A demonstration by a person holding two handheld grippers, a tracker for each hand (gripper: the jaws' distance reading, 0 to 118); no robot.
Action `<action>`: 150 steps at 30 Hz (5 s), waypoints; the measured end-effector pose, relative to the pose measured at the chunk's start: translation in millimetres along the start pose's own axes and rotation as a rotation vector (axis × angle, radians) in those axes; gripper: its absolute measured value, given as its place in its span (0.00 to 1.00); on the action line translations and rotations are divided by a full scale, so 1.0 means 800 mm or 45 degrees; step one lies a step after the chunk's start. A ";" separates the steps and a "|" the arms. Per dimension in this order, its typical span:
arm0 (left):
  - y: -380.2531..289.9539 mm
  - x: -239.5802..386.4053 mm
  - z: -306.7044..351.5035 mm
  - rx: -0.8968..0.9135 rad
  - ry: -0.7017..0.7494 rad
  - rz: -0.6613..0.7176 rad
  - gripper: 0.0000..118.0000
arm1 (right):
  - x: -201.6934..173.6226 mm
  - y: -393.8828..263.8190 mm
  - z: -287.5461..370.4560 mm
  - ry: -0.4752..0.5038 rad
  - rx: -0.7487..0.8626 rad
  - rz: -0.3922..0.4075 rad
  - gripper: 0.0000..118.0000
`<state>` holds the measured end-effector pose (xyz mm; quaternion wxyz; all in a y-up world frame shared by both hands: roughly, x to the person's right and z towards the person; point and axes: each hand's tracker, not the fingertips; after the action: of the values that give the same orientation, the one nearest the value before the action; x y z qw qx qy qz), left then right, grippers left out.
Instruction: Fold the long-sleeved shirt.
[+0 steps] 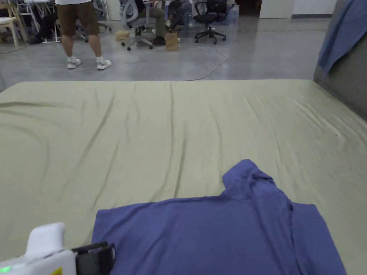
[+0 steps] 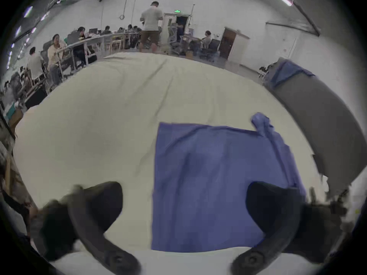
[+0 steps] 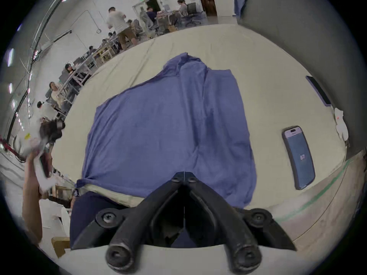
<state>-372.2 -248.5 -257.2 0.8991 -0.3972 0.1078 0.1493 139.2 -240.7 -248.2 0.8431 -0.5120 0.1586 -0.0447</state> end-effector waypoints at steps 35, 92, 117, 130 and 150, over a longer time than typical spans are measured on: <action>0.123 -0.007 -0.111 0.052 0.079 -0.082 0.00 | 0.001 0.390 -0.283 -0.287 -0.286 0.217 0.12; 0.343 0.091 -0.146 0.188 0.098 -0.182 0.00 | -0.019 0.538 -0.165 -0.520 0.251 0.281 0.12; -0.159 -0.027 0.039 -0.294 -0.025 -0.218 0.00 | 0.076 0.010 -0.079 -0.294 -0.135 0.237 0.12; -0.160 -0.040 0.043 -0.256 -0.036 -0.028 1.00 | 0.078 0.004 -0.043 -0.346 -0.152 0.237 0.74; -0.012 0.003 0.001 0.020 -0.029 0.114 1.00 | 0.006 -0.030 -0.005 0.009 0.055 0.079 0.00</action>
<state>-366.9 -253.5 -251.1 0.8958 -0.3832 0.1163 0.1929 144.5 -256.7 -229.7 0.8544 -0.4881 0.1763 -0.0236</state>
